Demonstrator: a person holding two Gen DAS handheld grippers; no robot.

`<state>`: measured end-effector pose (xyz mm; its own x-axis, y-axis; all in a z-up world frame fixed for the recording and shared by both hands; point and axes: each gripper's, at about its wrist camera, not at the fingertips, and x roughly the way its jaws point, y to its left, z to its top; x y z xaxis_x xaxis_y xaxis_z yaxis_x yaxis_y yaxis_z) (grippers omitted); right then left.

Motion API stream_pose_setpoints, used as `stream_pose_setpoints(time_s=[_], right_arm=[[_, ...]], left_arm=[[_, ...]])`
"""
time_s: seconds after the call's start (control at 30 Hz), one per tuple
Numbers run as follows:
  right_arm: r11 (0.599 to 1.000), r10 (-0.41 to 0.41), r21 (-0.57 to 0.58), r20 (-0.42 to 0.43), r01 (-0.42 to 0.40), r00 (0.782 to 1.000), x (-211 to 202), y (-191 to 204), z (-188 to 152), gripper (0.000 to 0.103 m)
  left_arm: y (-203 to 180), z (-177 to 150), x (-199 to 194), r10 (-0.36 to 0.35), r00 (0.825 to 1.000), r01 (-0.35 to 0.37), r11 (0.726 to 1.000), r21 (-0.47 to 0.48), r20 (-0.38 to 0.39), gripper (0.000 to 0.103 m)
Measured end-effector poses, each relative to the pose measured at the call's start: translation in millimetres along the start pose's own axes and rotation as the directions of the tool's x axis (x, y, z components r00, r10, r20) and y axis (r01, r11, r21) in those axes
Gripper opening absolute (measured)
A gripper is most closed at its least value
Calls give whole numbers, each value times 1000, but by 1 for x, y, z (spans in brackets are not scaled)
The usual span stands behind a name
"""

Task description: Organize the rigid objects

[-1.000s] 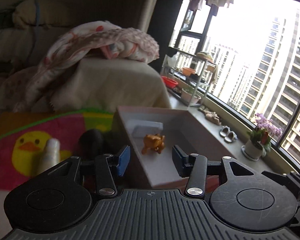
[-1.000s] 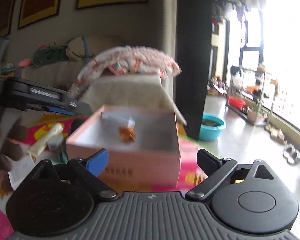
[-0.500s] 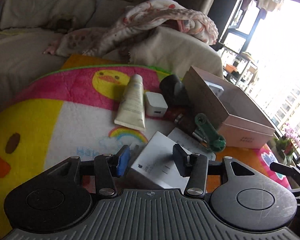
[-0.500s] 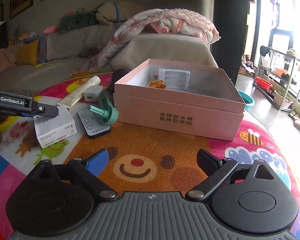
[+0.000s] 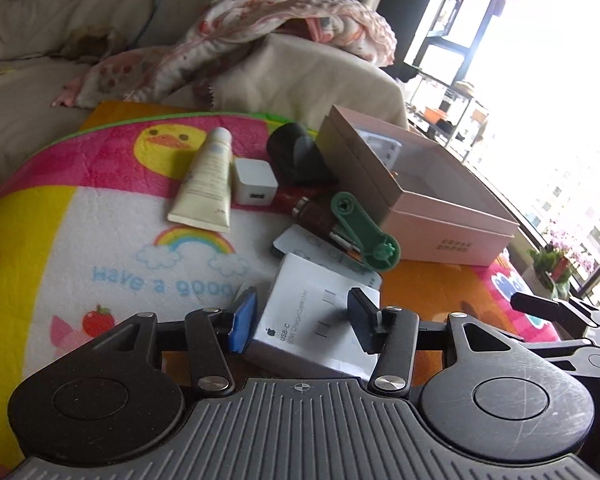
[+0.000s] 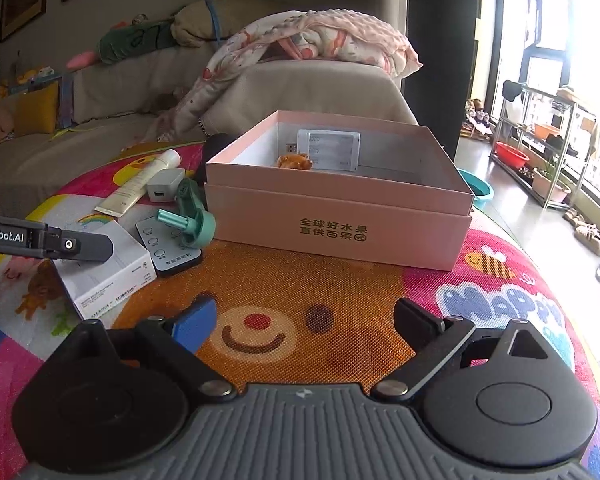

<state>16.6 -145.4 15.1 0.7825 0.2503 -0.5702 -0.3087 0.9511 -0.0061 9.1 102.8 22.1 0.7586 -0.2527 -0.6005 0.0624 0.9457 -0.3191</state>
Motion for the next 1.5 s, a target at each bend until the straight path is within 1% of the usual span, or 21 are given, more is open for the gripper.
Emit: stream_pose_setpoints(time_s=[0.17, 0.23, 0.3, 0.33, 0.37, 0.43, 0.47, 0.57, 0.67, 0.77, 0.83, 0.9, 0.93, 0.97, 1.07, 1.17, 1.23, 1.33, 1.4, 1.47, 1.5], right_arm=[[1000, -6, 4, 7, 6, 1000, -2, -1, -1, 95], [1000, -10, 6, 8, 10, 1000, -2, -1, -1, 96], [1000, -15, 7, 8, 15, 1000, -2, -1, -1, 96], [1000, -18, 7, 7, 18, 1000, -2, 0, -1, 96], [1000, -23, 7, 7, 23, 1000, -2, 0, -1, 96], [1000, -27, 8, 10, 27, 1000, -2, 0, -2, 96], [1000, -25, 9, 13, 25, 1000, -2, 0, -2, 96], [1000, -21, 11, 8, 21, 1000, -1, -1, -1, 96], [1000, -16, 13, 10, 16, 1000, -1, -1, -1, 96], [1000, -14, 14, 10, 14, 1000, -1, -1, -2, 96], [1000, -12, 14, 9, 12, 1000, -1, -1, -2, 96], [1000, -8, 14, 6, 8, 1000, -1, -1, -2, 95], [1000, -7, 15, 5, 7, 1000, 0, -2, -2, 96], [1000, -5, 17, 3, 5, 1000, 0, -2, -2, 96], [1000, 1, 16, -16, -1, 1000, 1, -3, 3, 95], [996, 83, -11, -56, -84, 995, 8, -1, 32, 95], [993, 117, -15, -45, -118, 992, 13, 4, 68, 95], [985, 171, -19, -89, -173, 981, 41, 24, 131, 95], [985, 160, -43, -116, -166, 980, 75, 45, 170, 95], [990, 113, -72, -145, -124, 983, 111, 68, 198, 95], [992, 82, -83, -165, -97, 983, 131, 80, 207, 90]], left_arm=[[-5, -2, -1, -16, 1000, 16, 1000, 5, -13, 55], [-7, -3, -1, -70, 996, 71, 997, 16, -48, 54], [-10, -2, -1, -161, 983, 164, 986, 23, -86, 52], [-10, 0, -5, -184, 980, 186, 982, 28, -75, 52], [-11, 5, -9, -171, 984, 173, 984, 42, -44, 52], [-8, 21, -13, -81, 996, 79, 995, 65, 27, 52], [-3, 32, -12, -27, 998, 23, 998, 67, 64, 52], [17, 66, 12, 87, 990, -94, 994, 53, 115, 52], [39, 95, 52, 179, 978, -183, 983, 23, 108, 52], [60, 114, 91, 200, 978, -195, 978, -80, 61, 52], [67, 119, 112, 190, 982, -188, 975, -114, 4, 52], [63, 118, 115, 193, 981, -191, 979, -76, 13, 48], [61, 115, 115, 194, 981, -193, 980, -55, 6, 40], [59, 112, 111, 182, 983, -182, 982, -43, 1, 37], [57, 91, 91, 113, 994, -113, 993, -42, 2, 37], [53, 65, 66, 75, 997, -74, 997, -22, 25, 35], [51, 53, 55, 54, 998, -53, 998, -26, 33, 35], [49, 43, 45, 41, 998, -40, 999, -19, 44, 35], [51, 40, 42, 32, 998, -31, 999, -24, 51, 35], [54, 38, 38, 30, 998, -28, 999, -29, 55, 35], [56, 36, 36, 28, 998, -26, 999, -35, 56, 35]])
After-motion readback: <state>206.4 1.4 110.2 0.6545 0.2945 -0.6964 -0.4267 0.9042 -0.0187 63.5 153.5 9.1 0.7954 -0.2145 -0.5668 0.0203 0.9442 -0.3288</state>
